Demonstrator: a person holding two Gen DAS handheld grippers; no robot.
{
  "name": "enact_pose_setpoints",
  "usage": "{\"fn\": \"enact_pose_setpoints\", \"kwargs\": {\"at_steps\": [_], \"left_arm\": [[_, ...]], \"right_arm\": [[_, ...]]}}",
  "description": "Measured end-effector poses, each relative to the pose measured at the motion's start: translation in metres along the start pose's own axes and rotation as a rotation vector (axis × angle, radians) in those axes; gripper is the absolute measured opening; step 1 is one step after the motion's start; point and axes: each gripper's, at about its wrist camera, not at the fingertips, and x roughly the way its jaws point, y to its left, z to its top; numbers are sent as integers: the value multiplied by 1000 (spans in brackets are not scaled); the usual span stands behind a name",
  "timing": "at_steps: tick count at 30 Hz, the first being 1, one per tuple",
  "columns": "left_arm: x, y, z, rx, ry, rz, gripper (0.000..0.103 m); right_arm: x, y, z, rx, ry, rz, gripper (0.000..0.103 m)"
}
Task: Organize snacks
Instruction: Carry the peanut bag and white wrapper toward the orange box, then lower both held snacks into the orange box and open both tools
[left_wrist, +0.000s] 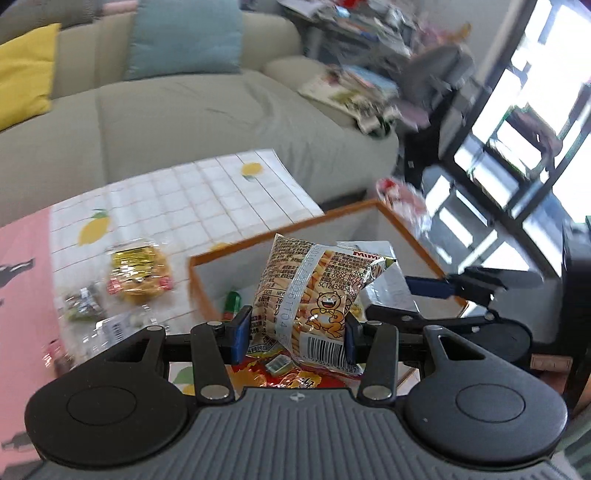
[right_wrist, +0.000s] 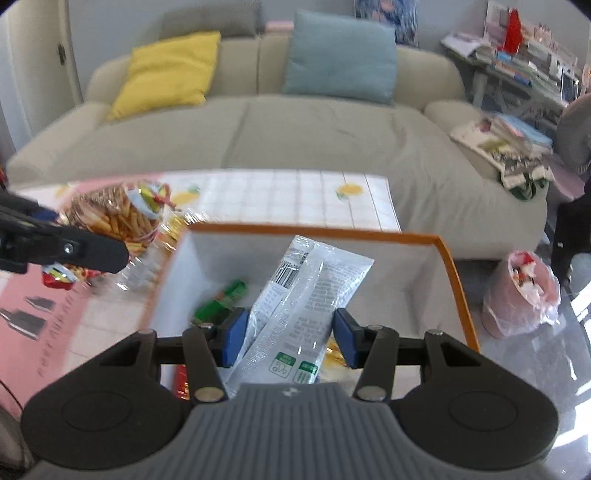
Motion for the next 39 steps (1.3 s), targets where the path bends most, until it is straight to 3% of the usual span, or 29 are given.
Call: {"fn": "enact_pose_setpoints", "kwargs": {"at_steps": [9,23,31,39], "left_arm": [[67,-11,3,95,124,94,53],[105,-26,1,213,219,190,53],[104,-27,-1,222,230,196,62],[87,-22,1,199,184,189,75]], "right_arm": [[53,-24,-4,30,114,-21,50],[80,-30,-15,23,184,-42,51],[77,-24,-15,-1,189,-50,54],[69,-21,-15,2,176,-68,72]]}}
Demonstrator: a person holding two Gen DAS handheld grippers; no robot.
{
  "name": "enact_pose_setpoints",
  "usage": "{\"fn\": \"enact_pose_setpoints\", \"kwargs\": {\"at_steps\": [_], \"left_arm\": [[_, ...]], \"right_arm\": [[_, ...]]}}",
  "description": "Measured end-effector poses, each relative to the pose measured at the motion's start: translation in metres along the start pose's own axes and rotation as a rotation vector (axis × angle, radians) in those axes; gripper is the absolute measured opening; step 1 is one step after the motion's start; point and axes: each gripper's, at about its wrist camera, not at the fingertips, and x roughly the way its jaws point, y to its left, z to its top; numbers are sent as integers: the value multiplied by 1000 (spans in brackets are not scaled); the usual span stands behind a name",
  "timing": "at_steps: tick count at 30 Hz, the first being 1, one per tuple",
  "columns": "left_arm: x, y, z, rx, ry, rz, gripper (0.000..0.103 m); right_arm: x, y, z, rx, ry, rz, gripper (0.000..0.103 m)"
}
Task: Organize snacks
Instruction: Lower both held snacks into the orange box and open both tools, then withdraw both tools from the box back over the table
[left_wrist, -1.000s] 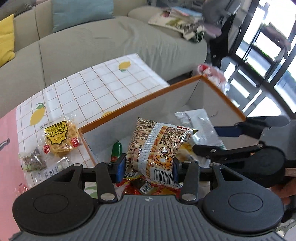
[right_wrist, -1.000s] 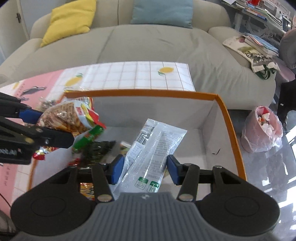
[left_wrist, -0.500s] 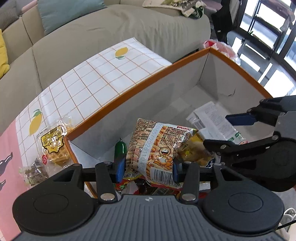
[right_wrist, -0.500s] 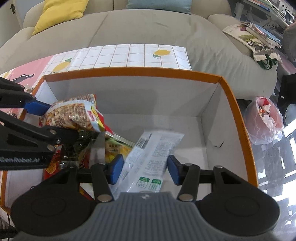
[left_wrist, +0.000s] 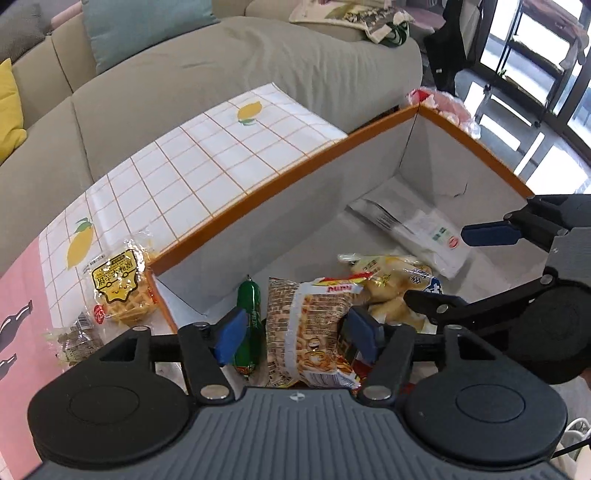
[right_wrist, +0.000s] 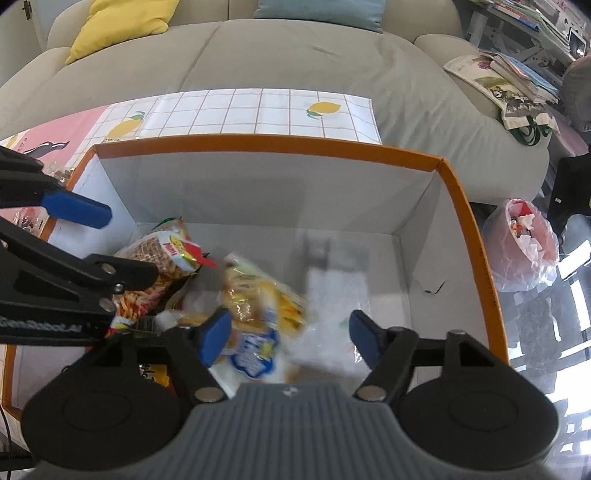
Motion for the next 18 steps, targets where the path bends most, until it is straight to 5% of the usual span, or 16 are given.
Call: {"fn": "enact_pose_setpoints", "kwargs": {"at_steps": [4,18], "left_arm": [[-14,5,-3,-15,-40,2,75],[-110,28,-43,-82,-267,55,75]], "right_arm": [[-8,3,1,7,-13,-14,84],[-83,35,-12,110,-190,-28,87]]}}
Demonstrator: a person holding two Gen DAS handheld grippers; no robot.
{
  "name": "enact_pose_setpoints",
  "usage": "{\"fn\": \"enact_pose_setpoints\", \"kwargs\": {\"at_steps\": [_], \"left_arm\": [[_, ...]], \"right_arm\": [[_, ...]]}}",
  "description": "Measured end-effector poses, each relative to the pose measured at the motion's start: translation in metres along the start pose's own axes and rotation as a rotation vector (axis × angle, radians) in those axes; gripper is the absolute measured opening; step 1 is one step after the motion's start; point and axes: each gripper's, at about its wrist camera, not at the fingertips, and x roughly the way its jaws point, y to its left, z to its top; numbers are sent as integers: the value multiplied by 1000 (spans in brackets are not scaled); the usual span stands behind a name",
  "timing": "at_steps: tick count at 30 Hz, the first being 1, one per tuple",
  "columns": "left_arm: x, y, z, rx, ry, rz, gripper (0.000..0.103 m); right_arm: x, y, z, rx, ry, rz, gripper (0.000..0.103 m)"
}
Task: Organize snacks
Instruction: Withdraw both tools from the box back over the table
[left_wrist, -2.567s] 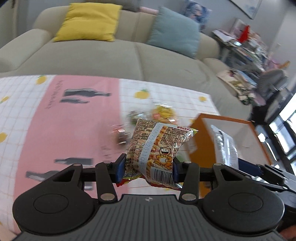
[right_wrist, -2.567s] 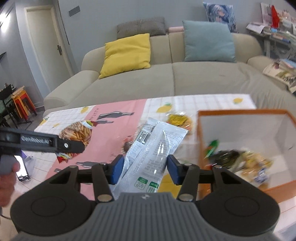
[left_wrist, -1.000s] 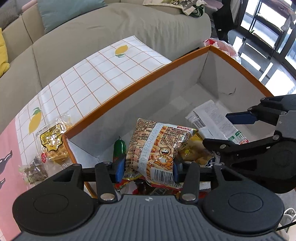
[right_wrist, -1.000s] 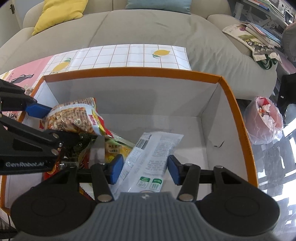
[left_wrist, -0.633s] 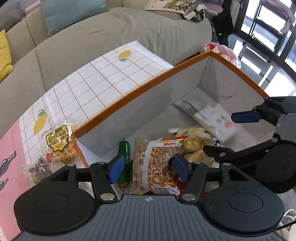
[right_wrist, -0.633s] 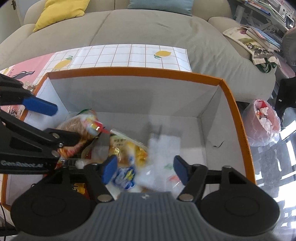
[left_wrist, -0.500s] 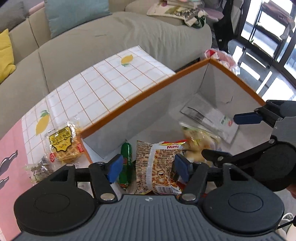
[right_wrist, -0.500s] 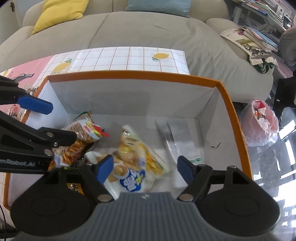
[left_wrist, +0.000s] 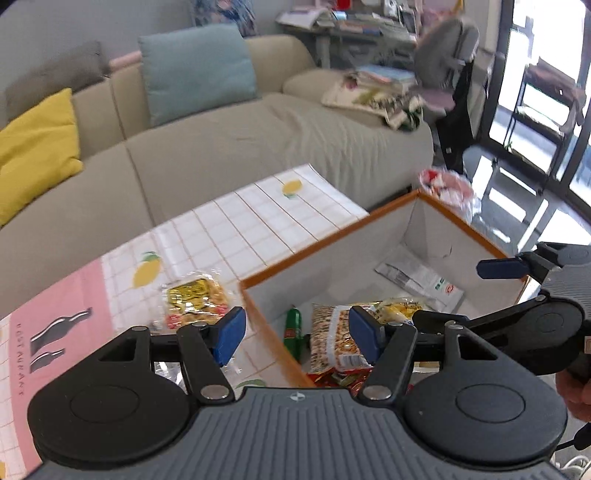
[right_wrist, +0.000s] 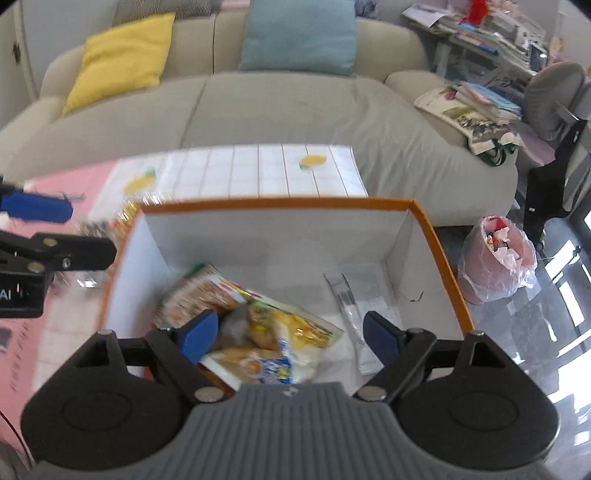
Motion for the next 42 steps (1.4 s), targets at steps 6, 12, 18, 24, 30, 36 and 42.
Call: {"fn": "enact_pose_setpoints", "kwargs": {"at_steps": [6,12,18,24,30,36,42], "left_arm": [[-36,25,-20,-42,-61,27,75],[-62,57,-51,-100,-103,88,75],[-77,92,-89,-192,-117,126,75],[-78,125,-127,-264,-107,145,75],[-70,150,-158,-325,-73,142,77],[-59,158,-170,-325,-60,126,77],[-40,167,-165,-327,-40,113,77]], "right_arm": [[-36,31,-8,88,-123,31,91],[-55,80,-24,111,-196,48,92],[-57,131,-44,87,-225,50,92],[-46,174,-63,49,-179,80,92],[-27,207,-80,-25,-153,63,92],[-9,219,-89,-72,-114,44,91],[12,219,-79,-83,-105,30,87]]}}
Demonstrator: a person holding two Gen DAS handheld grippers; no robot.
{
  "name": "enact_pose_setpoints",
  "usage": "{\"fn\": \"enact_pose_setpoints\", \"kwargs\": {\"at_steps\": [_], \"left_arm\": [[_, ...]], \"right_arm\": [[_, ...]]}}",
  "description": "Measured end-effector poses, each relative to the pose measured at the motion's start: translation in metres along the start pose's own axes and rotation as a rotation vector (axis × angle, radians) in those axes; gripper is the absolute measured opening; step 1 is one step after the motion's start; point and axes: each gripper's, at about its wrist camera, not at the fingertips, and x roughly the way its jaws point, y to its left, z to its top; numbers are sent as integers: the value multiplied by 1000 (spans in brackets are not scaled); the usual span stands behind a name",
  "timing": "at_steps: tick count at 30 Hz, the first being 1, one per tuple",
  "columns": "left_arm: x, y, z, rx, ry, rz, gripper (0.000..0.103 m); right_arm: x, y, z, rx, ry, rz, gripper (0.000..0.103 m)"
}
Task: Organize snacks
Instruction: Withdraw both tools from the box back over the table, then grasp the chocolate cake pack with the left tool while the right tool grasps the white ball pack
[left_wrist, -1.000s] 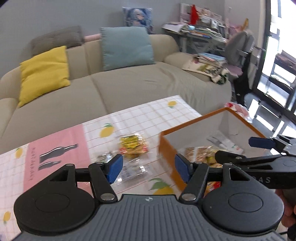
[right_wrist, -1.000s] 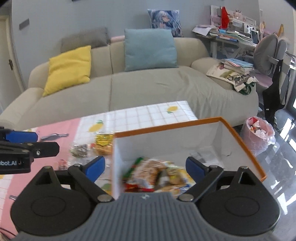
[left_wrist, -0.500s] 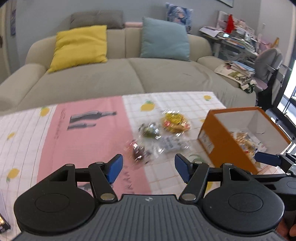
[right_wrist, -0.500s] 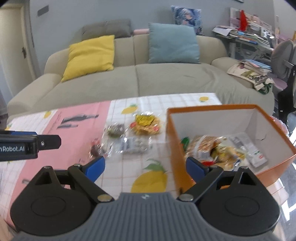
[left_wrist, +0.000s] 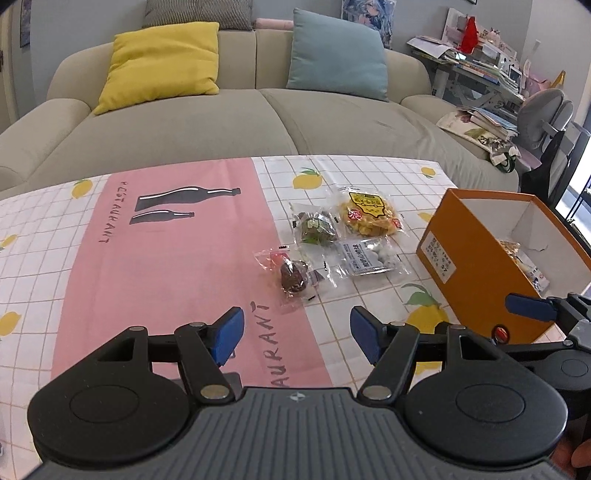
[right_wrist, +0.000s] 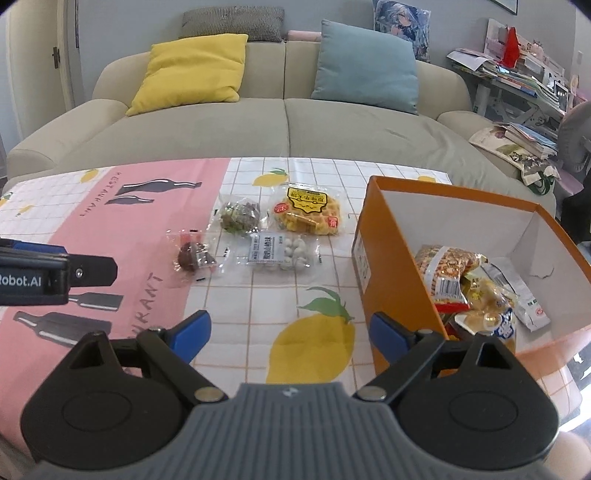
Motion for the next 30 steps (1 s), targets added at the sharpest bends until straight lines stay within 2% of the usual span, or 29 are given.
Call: {"fn": "enact_pose_setpoints", "kwargs": {"at_steps": [1,9,12,13,20,26,30], "left_arm": [[3,1,2,-6,4,-5,77],[33,13,21,-96,19,-31,77],[51,17,24,-144,47,-31,78],[58,19,26,-164,62,-32,78],[102,29,36,-331,142,-54,78],[126,28,42,-327,171,-35,78],[138,27,39,-330,195,-20,72]], "right_arm": [[4,1,2,-3,0,1,85],[43,3,19,19,-12,29,85],[60,-2,23,56,14,48,87],[64,-2,24,61,19,53,92],[92,4,28,31,25,69,92],[113,4,35,66,36,68,92],[125,3,37,90,46,74,92]]}}
